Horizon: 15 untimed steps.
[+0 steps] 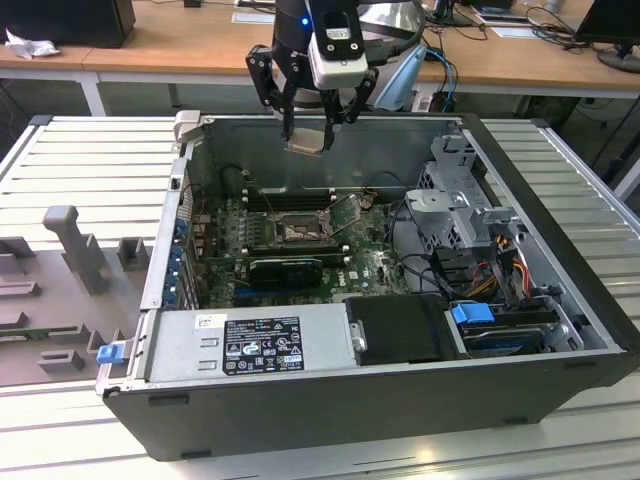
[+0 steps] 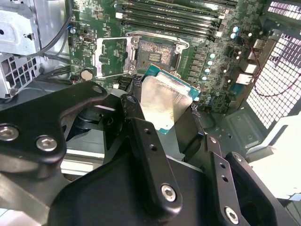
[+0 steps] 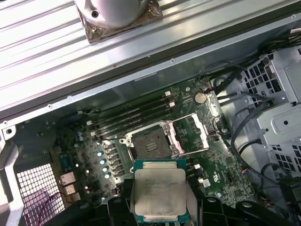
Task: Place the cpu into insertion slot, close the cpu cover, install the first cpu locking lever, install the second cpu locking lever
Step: 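Place the cpu into insertion slot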
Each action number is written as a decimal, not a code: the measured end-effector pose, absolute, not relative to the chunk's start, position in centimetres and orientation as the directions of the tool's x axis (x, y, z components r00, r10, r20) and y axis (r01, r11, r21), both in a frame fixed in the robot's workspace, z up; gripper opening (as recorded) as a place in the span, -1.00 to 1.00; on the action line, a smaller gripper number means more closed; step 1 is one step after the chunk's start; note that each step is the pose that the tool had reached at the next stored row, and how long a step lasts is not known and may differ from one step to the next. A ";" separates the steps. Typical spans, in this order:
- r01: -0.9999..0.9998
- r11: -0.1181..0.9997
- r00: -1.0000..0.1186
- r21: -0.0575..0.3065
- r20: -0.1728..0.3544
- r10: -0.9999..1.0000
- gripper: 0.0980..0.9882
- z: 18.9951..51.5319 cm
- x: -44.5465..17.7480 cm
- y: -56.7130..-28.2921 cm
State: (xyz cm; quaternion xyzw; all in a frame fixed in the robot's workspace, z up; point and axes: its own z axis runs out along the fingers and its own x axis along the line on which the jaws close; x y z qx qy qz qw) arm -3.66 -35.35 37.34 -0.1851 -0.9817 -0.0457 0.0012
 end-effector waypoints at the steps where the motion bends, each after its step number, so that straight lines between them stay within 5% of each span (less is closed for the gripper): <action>1: 0.371 0.924 -0.929 0.089 0.019 0.371 -0.03 37.3 -3.7 -35.3; 15: 0.402 0.912 -0.916 0.089 0.020 0.401 -0.03 36.9 -3.7 -35.4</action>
